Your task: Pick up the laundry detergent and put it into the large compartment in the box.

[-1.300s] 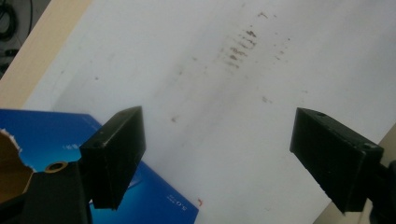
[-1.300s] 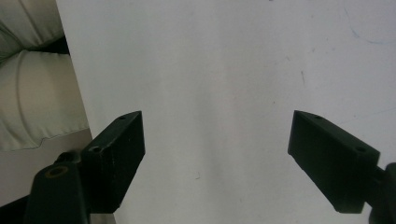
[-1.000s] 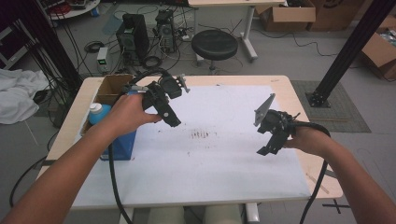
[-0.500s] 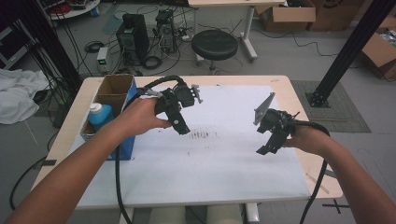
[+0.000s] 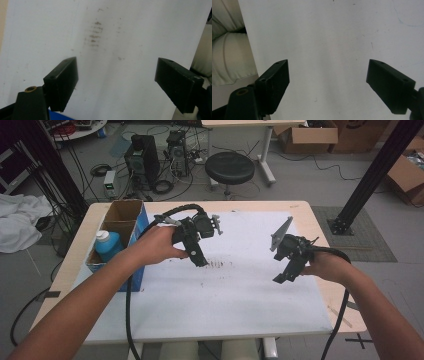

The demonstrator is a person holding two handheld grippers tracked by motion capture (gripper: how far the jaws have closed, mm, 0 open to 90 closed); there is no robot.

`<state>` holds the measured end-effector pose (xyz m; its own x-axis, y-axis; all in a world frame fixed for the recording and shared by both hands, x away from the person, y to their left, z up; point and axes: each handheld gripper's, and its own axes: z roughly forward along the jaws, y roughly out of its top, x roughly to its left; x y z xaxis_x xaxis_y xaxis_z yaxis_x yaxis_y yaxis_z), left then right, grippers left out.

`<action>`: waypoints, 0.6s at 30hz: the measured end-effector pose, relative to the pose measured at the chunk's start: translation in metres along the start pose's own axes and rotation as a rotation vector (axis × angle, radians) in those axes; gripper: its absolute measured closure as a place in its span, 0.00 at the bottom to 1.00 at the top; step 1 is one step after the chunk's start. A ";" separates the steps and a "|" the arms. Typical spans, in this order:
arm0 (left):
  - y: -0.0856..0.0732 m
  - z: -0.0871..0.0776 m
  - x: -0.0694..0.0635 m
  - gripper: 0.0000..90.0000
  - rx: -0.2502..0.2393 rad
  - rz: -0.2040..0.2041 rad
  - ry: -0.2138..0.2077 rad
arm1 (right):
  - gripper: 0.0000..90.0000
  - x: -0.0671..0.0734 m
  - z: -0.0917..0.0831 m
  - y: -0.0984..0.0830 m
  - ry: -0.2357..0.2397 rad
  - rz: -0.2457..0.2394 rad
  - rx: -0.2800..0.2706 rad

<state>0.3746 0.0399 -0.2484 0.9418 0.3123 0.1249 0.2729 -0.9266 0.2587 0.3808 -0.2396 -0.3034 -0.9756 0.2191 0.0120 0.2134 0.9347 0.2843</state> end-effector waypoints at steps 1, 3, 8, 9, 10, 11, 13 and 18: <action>0.000 0.000 0.000 0.22 0.000 0.000 0.000 | 0.20 0.000 0.000 0.000 0.000 0.000 0.000; -0.001 -0.001 0.001 0.22 0.001 -0.002 0.001 | 0.20 0.001 -0.001 0.000 0.002 0.000 0.002; -0.002 -0.002 0.001 0.22 -0.004 -0.008 0.001 | 0.20 0.002 -0.002 0.001 -0.001 0.001 0.004; -0.003 -0.001 0.001 0.22 -0.003 -0.008 0.001 | 0.20 0.003 -0.002 0.002 -0.004 -0.001 0.003; -0.003 -0.001 0.001 0.22 0.002 -0.009 0.002 | 0.20 0.003 -0.002 0.002 -0.005 -0.003 0.001; -0.003 -0.001 0.001 0.22 0.003 -0.008 0.003 | 0.20 0.003 -0.002 0.002 -0.004 -0.005 0.002; -0.004 -0.001 0.002 0.22 0.002 -0.010 -0.001 | 0.20 0.003 -0.002 0.003 -0.002 -0.006 0.005; -0.007 0.002 0.001 0.22 0.004 -0.016 -0.007 | 0.20 0.004 0.000 0.004 -0.004 -0.008 0.008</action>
<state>0.3737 0.0466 -0.2520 0.9386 0.3257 0.1141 0.2888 -0.9223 0.2569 0.3775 -0.2349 -0.3020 -0.9771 0.2127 0.0057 0.2059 0.9387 0.2765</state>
